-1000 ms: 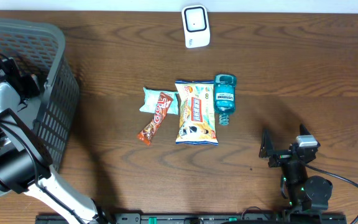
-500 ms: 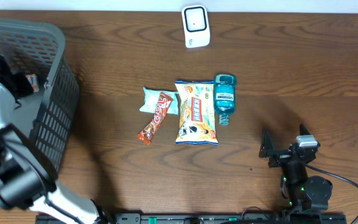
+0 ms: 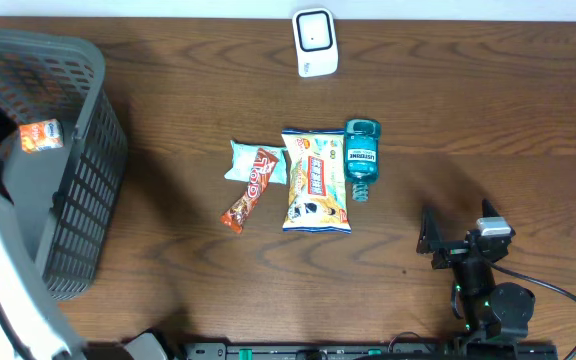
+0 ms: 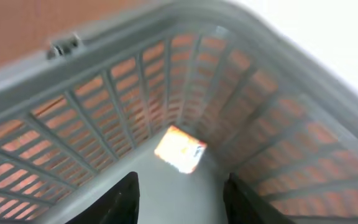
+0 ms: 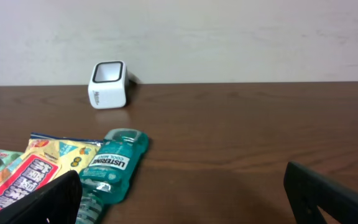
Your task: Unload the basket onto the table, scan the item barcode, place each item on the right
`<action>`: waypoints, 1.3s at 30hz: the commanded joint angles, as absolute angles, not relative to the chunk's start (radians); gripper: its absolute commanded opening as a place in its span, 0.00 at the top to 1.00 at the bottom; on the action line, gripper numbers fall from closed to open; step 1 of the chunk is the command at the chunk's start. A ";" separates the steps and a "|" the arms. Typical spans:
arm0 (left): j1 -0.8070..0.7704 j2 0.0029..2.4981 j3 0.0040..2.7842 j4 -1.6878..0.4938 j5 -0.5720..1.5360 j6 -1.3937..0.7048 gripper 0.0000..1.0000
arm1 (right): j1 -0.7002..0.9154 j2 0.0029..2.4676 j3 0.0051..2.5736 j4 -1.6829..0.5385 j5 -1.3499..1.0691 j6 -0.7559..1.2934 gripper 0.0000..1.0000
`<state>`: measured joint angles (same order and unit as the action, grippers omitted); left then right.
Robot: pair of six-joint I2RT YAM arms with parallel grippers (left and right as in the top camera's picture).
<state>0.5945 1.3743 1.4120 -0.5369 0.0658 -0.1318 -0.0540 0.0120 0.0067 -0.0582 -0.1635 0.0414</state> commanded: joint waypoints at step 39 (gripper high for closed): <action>0.556 1.744 1.411 -0.352 -0.031 0.175 0.02 | -0.053 0.007 0.006 -0.062 -0.163 0.047 0.01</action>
